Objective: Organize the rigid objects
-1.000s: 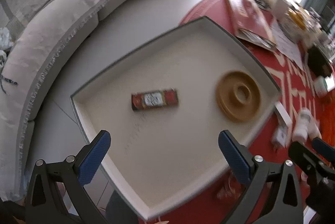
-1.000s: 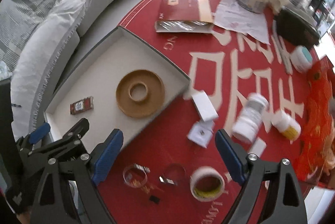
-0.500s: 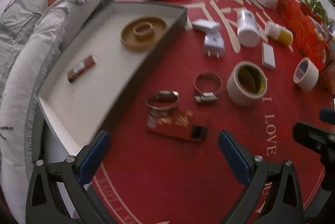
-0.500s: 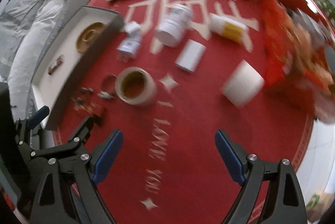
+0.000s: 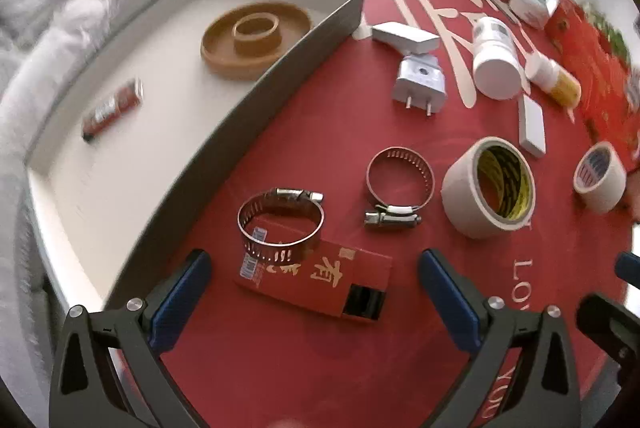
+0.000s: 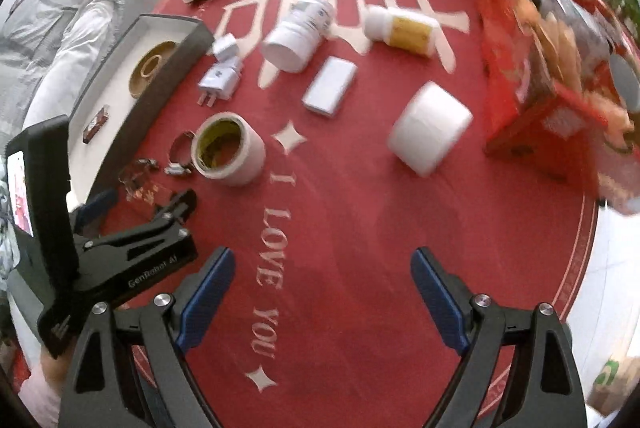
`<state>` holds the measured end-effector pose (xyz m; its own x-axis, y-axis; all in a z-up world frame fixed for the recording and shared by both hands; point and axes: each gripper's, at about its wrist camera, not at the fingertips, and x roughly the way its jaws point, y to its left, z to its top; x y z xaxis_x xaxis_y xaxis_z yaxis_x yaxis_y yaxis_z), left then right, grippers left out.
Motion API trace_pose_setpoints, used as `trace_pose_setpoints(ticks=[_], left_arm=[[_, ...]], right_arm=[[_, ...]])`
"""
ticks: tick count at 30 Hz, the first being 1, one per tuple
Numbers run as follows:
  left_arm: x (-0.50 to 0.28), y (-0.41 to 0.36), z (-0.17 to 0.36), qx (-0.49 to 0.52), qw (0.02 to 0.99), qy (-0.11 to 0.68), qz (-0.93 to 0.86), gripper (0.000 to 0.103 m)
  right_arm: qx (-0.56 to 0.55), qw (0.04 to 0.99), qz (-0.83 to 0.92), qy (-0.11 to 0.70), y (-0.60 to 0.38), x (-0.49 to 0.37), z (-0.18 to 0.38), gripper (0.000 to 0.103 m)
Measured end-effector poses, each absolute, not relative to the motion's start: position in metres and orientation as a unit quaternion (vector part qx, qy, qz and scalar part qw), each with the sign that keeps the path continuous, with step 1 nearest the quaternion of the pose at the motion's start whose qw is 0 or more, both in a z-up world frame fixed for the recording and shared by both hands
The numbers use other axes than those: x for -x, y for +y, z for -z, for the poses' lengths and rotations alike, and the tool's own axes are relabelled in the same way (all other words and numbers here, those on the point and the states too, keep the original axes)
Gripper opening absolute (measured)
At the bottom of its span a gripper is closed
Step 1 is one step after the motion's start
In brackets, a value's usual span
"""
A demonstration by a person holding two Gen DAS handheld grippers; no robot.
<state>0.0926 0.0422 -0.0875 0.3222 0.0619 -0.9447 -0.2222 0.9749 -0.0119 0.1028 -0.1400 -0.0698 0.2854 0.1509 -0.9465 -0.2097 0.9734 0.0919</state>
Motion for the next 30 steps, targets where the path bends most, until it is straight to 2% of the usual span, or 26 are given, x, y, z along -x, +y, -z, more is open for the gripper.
trace_pose_setpoints(ticks=[2, 4, 8, 12, 15, 16, 23, 30], left_arm=[[-0.091, 0.038, 0.086, 0.057, 0.813, 0.572, -0.087, 0.103], [-0.089, 0.035, 0.084, 0.059, 0.818, 0.567, -0.077, 0.097], [-0.081, 0.021, 0.077, 0.033, 0.830, 0.556, -0.045, 0.076], [-0.081, 0.019, 0.078, 0.034, 0.830, 0.555, -0.043, 0.076], [-0.080, 0.020, 0.077, 0.038, 0.829, 0.556, -0.040, 0.076], [-0.077, 0.021, 0.076, 0.045, 0.829, 0.556, -0.036, 0.076], [-0.043, 0.033, 0.069, 0.101, 0.822, 0.560, -0.011, 0.076], [-0.017, 0.029, 0.058, 0.100, 0.823, 0.559, 0.002, 0.076]], right_arm=[[0.035, 0.806, -0.121, 0.579, -0.127, -0.112, 0.067, 0.090], [0.046, 0.806, -0.128, 0.575, -0.114, -0.122, 0.067, 0.090], [0.072, 0.798, -0.148, 0.579, -0.085, -0.143, 0.073, 0.090], [0.112, 0.777, -0.157, 0.599, -0.061, -0.159, 0.091, 0.089], [0.111, 0.758, -0.159, 0.623, -0.056, -0.166, 0.106, 0.065], [0.117, 0.764, -0.159, 0.614, -0.054, -0.164, 0.103, 0.050], [0.062, 0.762, -0.154, 0.626, -0.097, -0.140, 0.099, 0.050], [-0.001, 0.765, -0.130, 0.631, -0.160, -0.094, 0.092, 0.050]])
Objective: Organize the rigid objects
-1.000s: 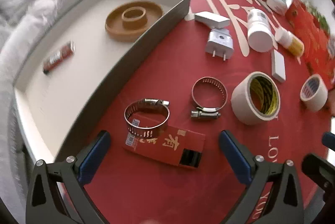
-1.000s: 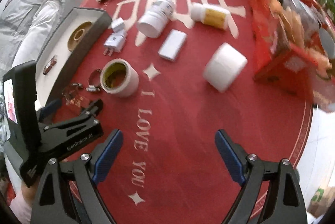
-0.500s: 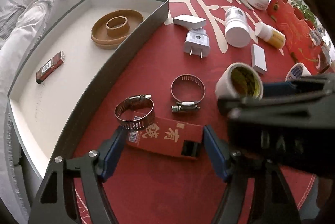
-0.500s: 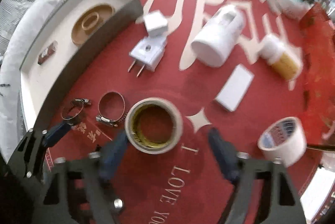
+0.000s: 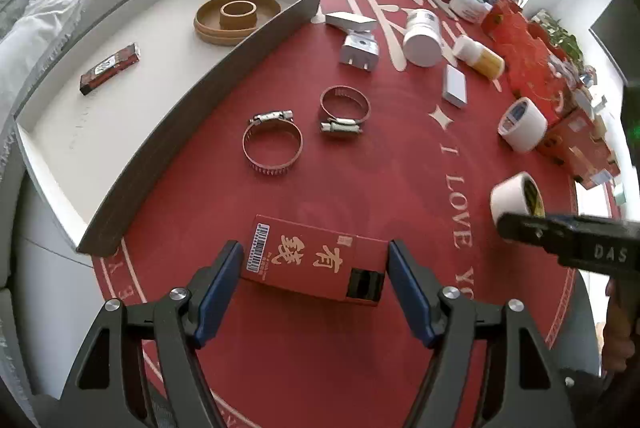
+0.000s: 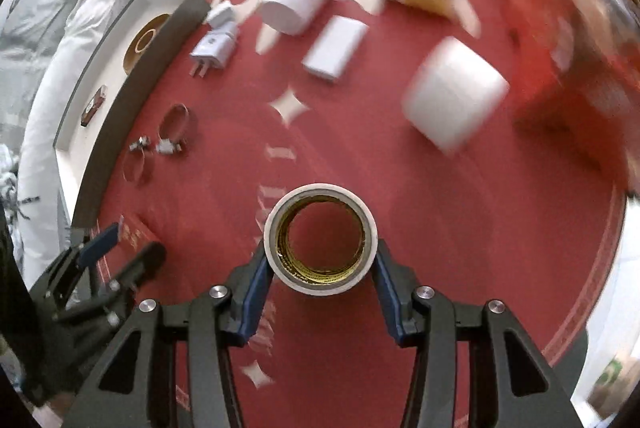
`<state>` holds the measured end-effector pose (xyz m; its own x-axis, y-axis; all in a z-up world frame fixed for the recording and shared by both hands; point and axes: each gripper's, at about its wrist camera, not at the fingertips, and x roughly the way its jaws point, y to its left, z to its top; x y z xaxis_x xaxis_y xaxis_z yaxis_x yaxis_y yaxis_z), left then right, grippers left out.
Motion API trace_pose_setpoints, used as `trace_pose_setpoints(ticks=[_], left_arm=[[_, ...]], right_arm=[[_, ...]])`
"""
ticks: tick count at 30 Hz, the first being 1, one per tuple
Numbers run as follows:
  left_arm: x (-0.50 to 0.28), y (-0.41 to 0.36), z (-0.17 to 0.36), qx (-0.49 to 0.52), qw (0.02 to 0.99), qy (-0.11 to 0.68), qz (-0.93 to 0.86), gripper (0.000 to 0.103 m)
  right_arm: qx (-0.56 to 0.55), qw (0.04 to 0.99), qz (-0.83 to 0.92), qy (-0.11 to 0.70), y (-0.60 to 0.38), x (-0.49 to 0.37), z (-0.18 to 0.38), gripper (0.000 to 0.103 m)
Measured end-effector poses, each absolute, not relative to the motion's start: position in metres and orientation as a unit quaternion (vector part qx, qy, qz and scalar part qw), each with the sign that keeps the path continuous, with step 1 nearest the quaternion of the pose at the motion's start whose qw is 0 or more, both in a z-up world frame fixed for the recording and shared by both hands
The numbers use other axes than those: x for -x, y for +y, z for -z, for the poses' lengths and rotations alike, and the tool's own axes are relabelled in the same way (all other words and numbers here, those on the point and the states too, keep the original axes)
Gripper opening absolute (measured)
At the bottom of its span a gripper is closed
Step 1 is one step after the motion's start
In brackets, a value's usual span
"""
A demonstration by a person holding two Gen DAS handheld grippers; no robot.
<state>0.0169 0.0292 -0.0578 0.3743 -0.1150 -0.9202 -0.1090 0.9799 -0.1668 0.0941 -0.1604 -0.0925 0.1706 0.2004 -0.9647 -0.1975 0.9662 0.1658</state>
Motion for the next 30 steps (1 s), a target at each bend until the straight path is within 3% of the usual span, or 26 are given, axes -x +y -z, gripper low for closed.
trace_pose_setpoints(ticks=[7, 30], left_arm=[[-0.007, 0.017, 0.034, 0.089, 0.834, 0.545, -0.002, 0.076], [-0.005, 0.001, -0.039, 0.070, 0.869, 0.489, -0.029, 0.076]], right_arm=[[-0.042, 0.760, -0.126, 0.636, -0.197, -0.066, 0.091, 0.050], [-0.043, 0.782, -0.136, 0.607, -0.174, -0.053, 0.058, 0.050]])
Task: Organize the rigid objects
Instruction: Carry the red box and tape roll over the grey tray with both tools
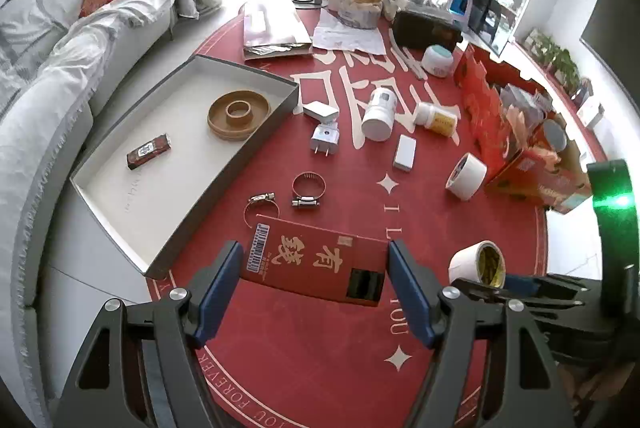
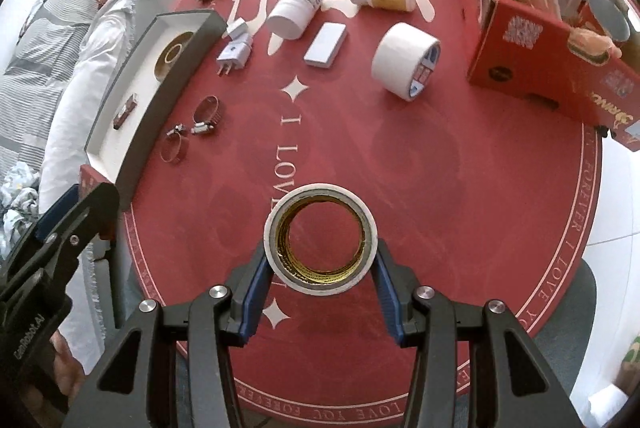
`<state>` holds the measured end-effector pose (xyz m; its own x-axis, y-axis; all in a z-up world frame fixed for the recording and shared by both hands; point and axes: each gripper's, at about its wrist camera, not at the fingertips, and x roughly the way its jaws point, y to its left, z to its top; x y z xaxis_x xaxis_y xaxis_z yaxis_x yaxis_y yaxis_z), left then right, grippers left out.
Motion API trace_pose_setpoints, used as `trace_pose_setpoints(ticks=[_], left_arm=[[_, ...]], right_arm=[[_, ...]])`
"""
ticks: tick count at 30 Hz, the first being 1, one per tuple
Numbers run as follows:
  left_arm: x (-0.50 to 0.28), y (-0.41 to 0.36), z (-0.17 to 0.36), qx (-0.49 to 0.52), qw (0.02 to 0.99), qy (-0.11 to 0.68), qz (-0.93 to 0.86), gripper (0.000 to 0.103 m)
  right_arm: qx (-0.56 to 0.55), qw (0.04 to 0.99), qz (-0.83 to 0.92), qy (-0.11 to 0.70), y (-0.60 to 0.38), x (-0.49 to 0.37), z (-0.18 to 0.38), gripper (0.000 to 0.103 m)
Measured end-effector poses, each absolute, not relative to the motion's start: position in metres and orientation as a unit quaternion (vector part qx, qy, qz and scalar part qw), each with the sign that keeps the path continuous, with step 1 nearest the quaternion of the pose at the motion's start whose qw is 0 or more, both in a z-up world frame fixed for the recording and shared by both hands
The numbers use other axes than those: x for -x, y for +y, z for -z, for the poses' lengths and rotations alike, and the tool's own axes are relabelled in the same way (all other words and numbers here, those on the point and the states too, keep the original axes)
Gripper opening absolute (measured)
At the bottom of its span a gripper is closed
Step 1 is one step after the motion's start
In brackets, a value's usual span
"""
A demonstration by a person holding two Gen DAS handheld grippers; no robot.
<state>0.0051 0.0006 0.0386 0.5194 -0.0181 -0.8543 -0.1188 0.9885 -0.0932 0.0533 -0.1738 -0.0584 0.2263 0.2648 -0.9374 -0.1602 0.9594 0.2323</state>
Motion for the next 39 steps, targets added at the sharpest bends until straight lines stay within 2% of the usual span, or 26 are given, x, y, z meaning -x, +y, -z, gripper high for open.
trace_pose_setpoints(ticks=[10, 16, 31, 39], left_arm=[[-0.014, 0.035, -0.056, 0.103, 0.861, 0.492, -0.080, 0.076], [-0.018, 0.076, -0.090, 0.119, 0.873, 0.450, -0.145, 0.076], [-0.041, 0.162, -0.133, 0.160, 0.873, 0.395, -0.236, 0.076], [-0.067, 0.184, -0.089, 0.177, 0.845, 0.424, -0.273, 0.076]], right_arm=[[-0.031, 0.801, -0.149, 0.579, -0.160, -0.067, 0.023, 0.050], [-0.032, 0.819, -0.173, 0.546, -0.138, -0.088, -0.015, 0.050], [0.011, 0.844, -0.246, 0.477, -0.042, -0.143, -0.086, 0.050], [0.041, 0.845, -0.266, 0.463, 0.021, -0.175, -0.088, 0.050]])
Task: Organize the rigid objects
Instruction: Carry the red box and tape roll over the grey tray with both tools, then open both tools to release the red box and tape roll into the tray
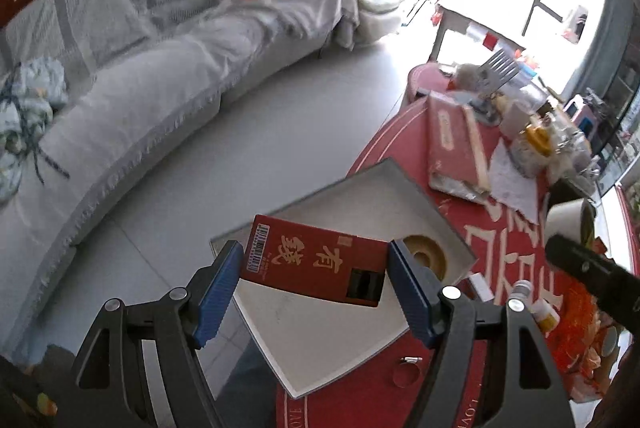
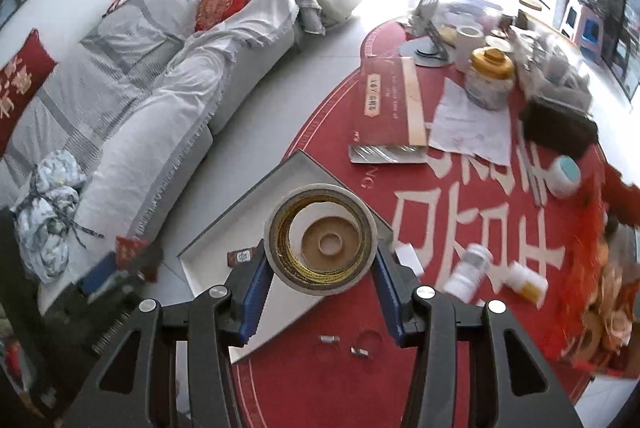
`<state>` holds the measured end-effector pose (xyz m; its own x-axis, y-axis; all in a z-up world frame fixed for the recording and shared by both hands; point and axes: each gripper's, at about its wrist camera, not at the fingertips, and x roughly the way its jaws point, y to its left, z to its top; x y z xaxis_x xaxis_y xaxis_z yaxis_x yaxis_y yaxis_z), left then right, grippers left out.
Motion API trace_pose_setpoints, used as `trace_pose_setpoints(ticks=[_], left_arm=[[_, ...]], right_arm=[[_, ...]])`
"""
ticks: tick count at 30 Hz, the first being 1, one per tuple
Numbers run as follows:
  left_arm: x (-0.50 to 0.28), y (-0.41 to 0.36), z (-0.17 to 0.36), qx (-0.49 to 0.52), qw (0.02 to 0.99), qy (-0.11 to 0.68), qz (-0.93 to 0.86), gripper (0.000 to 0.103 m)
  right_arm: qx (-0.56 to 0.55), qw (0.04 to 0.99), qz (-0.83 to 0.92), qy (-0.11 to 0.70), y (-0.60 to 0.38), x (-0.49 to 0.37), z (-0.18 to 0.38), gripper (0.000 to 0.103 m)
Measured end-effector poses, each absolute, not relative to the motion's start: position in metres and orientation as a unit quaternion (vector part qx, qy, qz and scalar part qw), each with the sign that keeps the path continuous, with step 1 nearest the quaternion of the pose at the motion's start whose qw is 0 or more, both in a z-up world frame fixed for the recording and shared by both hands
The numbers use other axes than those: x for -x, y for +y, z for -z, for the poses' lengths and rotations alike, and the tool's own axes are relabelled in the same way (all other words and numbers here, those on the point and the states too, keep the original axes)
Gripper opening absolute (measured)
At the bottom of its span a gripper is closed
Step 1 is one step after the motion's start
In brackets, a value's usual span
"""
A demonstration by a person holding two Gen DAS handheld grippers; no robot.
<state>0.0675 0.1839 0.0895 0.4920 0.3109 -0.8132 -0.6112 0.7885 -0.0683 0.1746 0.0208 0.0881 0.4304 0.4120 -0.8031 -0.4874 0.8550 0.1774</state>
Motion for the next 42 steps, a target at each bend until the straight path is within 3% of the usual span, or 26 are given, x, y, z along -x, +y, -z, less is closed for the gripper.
trace_pose_setpoints(ticks=[16, 42], left_arm=[[-0.089, 0.211, -0.003, 0.188, 0.793, 0.494, -0.305, 0.076], [-0.120, 0.217, 0.040, 0.174, 0.770, 0.544, -0.284, 0.076]], right_arm=[[0.107, 0.786, -0.270, 0.546, 0.083, -0.193, 0.017, 0.050], [0.143, 0.782, -0.250, 0.553, 0.123, -0.221, 0.059, 0.050]])
